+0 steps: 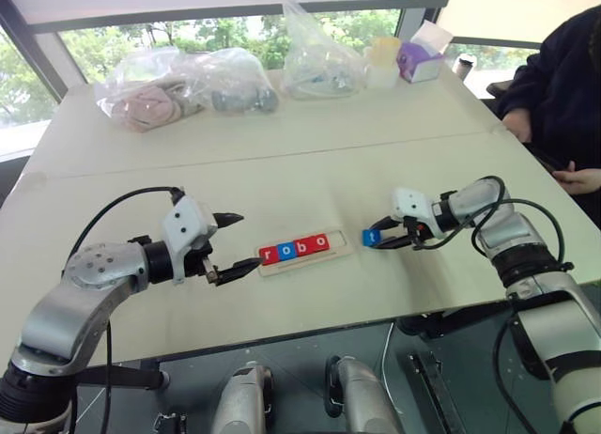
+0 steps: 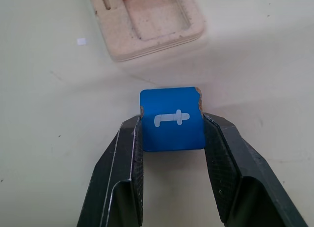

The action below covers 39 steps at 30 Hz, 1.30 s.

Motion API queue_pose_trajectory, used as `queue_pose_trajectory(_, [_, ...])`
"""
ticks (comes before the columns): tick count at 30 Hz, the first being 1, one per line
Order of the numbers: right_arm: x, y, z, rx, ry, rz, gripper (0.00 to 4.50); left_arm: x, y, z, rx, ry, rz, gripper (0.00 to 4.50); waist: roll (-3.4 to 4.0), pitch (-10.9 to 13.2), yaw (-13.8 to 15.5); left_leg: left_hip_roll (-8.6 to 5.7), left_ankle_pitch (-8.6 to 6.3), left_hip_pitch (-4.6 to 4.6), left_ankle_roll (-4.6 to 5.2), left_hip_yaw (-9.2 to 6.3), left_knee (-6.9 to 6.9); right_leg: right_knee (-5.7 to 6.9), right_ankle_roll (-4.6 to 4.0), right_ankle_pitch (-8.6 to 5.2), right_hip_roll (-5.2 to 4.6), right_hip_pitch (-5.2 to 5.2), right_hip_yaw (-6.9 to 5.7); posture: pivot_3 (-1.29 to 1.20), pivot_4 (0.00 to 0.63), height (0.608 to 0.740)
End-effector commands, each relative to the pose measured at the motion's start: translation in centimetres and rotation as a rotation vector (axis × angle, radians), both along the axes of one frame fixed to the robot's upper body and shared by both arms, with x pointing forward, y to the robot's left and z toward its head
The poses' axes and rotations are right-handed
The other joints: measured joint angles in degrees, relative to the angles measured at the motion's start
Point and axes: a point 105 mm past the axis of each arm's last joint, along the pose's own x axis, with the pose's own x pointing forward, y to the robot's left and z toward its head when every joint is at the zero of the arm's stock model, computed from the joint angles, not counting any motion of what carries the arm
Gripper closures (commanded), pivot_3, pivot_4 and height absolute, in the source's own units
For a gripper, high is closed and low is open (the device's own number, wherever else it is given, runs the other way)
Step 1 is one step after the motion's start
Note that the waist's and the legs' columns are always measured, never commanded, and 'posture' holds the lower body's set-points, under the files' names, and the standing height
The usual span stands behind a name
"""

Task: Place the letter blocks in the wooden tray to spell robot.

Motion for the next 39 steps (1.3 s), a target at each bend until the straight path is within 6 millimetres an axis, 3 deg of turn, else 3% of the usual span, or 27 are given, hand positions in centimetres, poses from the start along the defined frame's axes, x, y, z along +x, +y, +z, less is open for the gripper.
queue_pose_trajectory(1, [0.3, 1.6, 3.5, 0.043, -0.089, 0.067, 3.36, -0.6, 0.2, 0.5, 0.024, -0.026, -0.018, 0.00, 0.01, 0.00, -0.04, 0.01, 0.00, 0.00, 0.00, 0.02, -0.02, 0.00, 0.00, 0.00, -0.01, -0.02, 0.01, 0.00, 0.150, 0.725])
queue_pose_trajectory(6, [-0.2, 3.6, 4.6, 0.058, -0.108, 0.144, 3.36, -0.7, 0.5, 0.3, 0.051, -0.024, -0.029, 0.00, 0.01, 0.00, 0.02, 0.09, 0.00, 0.01, -0.01, 0.07, -0.02, 0.03, 0.00, 0.00, 0.00, -0.05, 0.02, 0.00, 0.150, 0.725])
queue_pose_trajectory(14, [-0.3, 5.3, 3.8, 0.050, -0.105, 0.190, 3.36, -0.5, 0.6, 0.6, 0.051, -0.038, -0.028, 0.00, 0.01, 0.00, 0.13, 0.13, 0.00, 0.02, -0.01, 0.10, -0.02, 0.02, -0.01, 0.00, -0.02, -0.03, 0.02, 0.00, 0.150, 0.725])
queue_pose_trajectory(39, [0.2, 6.4, 2.3, 0.021, -0.092, 0.217, 3.36, -0.5, 0.0, 0.8, 0.025, -0.054, -0.008, 0.00, 0.01, 0.00, 0.00, 0.12, 0.01, 0.04, -0.02, 0.12, -0.02, 0.05, -0.01, 0.01, 0.00, -0.04, 0.03, 0.00, 0.150, 0.725])
